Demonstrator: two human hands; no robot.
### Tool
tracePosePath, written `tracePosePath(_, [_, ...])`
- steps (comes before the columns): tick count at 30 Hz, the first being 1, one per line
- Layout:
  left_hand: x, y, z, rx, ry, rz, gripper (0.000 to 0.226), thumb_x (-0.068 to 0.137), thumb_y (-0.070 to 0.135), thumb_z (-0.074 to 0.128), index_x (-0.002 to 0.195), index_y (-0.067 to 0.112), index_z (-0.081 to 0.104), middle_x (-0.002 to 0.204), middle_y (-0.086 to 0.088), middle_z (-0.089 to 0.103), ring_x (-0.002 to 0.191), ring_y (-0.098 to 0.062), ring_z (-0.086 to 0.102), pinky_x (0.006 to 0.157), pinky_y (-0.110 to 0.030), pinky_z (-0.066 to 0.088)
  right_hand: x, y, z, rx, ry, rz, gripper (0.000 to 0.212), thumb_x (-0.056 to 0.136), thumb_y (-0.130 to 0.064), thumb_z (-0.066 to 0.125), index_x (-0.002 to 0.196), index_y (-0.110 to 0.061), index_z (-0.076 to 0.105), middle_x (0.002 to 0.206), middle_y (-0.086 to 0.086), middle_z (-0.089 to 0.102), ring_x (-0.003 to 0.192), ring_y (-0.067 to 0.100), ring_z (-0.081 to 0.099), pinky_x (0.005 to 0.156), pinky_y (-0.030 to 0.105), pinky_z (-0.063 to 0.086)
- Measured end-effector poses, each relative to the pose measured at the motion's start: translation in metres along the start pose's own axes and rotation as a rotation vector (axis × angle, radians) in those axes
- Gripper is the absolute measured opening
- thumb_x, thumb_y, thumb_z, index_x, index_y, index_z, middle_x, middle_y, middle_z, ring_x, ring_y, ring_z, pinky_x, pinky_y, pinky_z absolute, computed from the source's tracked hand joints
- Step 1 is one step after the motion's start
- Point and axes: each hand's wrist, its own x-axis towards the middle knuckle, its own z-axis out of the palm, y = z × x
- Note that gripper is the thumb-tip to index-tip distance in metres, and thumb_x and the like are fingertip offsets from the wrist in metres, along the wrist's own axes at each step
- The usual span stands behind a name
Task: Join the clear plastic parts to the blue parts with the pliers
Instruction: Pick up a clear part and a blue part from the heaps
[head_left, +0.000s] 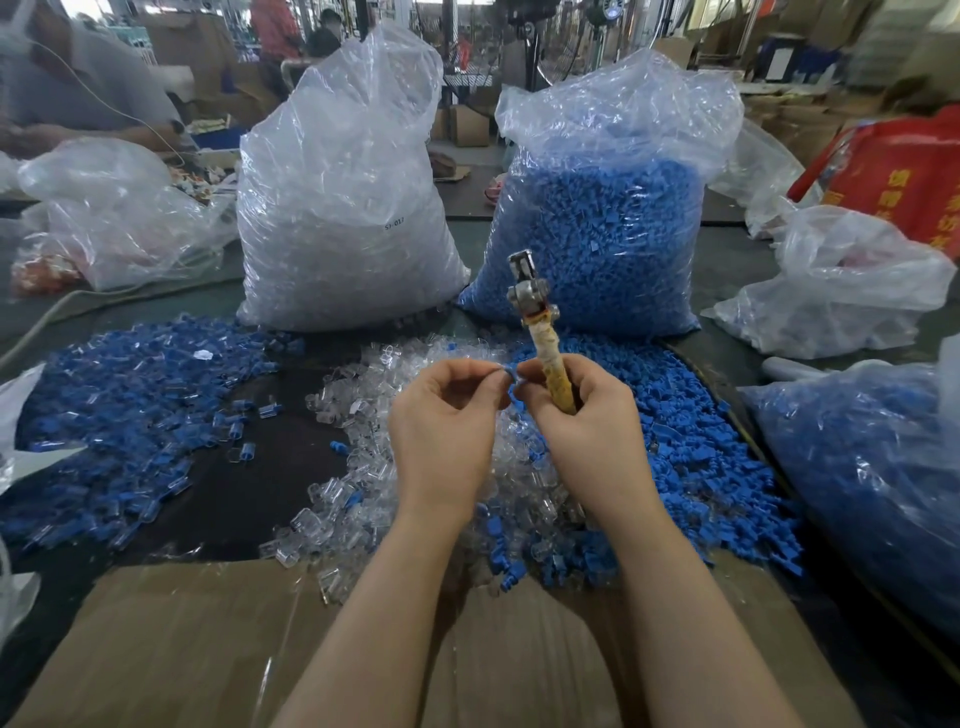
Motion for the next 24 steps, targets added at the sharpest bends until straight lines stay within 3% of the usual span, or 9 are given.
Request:
tracePosePath(3, [0.004, 0.001, -0.004, -0.163, -0.004, -0.089, 0.013, 0.086, 0.001, 0.071, 0.083, 0.014, 0.070, 0.070, 0.004, 0.072, 0.068, -0.008, 0.069, 0.064, -0.015, 0.053, 0.001, 0.001, -0.008, -0.027, -0.075, 0.042, 0.011, 0.091, -0.016, 0.066, 0.089, -0.027, 0.064, 0.083, 0.006, 0.067, 0.074, 0.022, 0.061, 0.066, 0.032, 0.052])
tracePosePath(8, [0.011, 0.005, -0.011, -0.367, 0.038, -0.160, 0.012, 0.087, -0.002, 0.067, 0.084, 0.010, 0.068, 0.066, 0.003, 0.071, 0.065, -0.010, 0.068, 0.064, -0.016, 0.053, 0.002, 0.004, -0.018, -0.102, -0.253, 0.117, 0.011, 0.089, -0.017, 0.067, 0.092, -0.025, 0.061, 0.083, 0.002, 0.063, 0.069, 0.009, 0.055, 0.066, 0.030, 0.048])
tracePosePath(11, [0.013, 0.006, -0.015, -0.384, 0.052, -0.154, 0.010, 0.088, -0.001, 0.067, 0.086, 0.009, 0.068, 0.065, 0.003, 0.070, 0.064, -0.008, 0.067, 0.065, -0.017, 0.055, 0.001, 0.004, -0.019, -0.149, -0.356, 0.118, 0.011, 0.088, -0.017, 0.067, 0.095, -0.021, 0.060, 0.079, -0.004, 0.058, 0.066, 0.009, 0.052, 0.065, 0.030, 0.044])
tracePosePath(15, [0.015, 0.007, -0.016, -0.380, 0.060, -0.134, 0.008, 0.088, -0.002, 0.066, 0.088, 0.006, 0.069, 0.067, 0.004, 0.070, 0.063, -0.007, 0.066, 0.064, -0.016, 0.054, 0.000, 0.003, -0.018, -0.191, -0.428, 0.116, 0.015, 0.087, -0.016, 0.068, 0.099, -0.016, 0.059, 0.082, 0.004, 0.056, 0.071, 0.018, 0.051, 0.068, 0.035, 0.043])
tracePosePath(21, [0.015, 0.006, -0.018, -0.351, 0.055, -0.115, 0.009, 0.088, 0.000, 0.068, 0.086, 0.009, 0.070, 0.069, 0.004, 0.071, 0.067, -0.009, 0.067, 0.066, -0.019, 0.055, -0.001, 0.003, -0.019, -0.226, -0.443, 0.111, 0.018, 0.087, -0.016, 0.067, 0.101, -0.015, 0.056, 0.087, 0.013, 0.058, 0.069, 0.018, 0.049, 0.067, 0.038, 0.041])
tracePosePath(24, [0.016, 0.005, -0.019, -0.324, 0.052, -0.092, 0.008, 0.088, 0.000, 0.068, 0.087, 0.008, 0.070, 0.069, 0.003, 0.071, 0.067, -0.009, 0.067, 0.067, -0.019, 0.055, 0.000, 0.004, -0.018, -0.248, -0.436, 0.098, 0.018, 0.087, -0.016, 0.067, 0.099, -0.018, 0.054, 0.083, 0.004, 0.055, 0.068, 0.017, 0.048, 0.066, 0.037, 0.041])
